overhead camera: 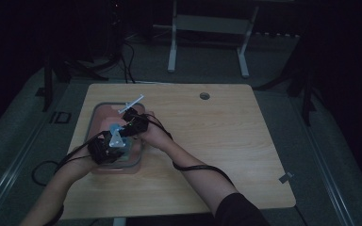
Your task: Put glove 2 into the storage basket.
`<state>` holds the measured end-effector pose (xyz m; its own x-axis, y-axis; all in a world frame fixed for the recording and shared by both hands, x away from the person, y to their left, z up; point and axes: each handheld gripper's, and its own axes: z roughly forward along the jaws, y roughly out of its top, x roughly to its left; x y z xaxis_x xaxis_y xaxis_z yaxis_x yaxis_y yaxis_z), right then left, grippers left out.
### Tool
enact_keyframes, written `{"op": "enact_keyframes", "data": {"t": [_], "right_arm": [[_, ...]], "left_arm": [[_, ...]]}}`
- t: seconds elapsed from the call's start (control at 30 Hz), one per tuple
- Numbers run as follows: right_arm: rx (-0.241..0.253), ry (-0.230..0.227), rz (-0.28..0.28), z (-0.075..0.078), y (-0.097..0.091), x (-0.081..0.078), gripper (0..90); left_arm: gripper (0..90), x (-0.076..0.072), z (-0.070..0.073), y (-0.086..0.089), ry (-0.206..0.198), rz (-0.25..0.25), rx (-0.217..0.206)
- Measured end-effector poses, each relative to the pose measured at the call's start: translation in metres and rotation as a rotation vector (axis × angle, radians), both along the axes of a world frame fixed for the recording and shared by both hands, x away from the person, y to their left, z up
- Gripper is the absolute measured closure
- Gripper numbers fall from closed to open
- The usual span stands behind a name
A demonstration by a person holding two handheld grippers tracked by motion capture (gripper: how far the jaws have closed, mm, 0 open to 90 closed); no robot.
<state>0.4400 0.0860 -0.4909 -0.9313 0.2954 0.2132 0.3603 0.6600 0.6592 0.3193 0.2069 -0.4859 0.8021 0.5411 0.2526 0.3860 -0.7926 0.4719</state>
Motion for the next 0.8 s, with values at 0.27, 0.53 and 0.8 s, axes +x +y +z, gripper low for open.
{"op": "enact_keyframes", "data": {"t": [0.27,0.53,0.8], "right_arm": [[-0.022,-0.011,-0.001,-0.003,0.003,0.001,67.8],[-0.02,-0.021,-0.039,0.003,-0.005,0.007,47.7],[0.018,-0.021,-0.016,0.019,-0.02,0.006,25.4]], "left_arm": [[69.2,0.005,-0.006,-0.001,0.025,0.003,-0.005],[36.6,0.005,0.001,-0.001,0.008,0.055,-0.027],[14.5,0.003,0.023,-0.001,-0.039,0.108,-0.108]]}}
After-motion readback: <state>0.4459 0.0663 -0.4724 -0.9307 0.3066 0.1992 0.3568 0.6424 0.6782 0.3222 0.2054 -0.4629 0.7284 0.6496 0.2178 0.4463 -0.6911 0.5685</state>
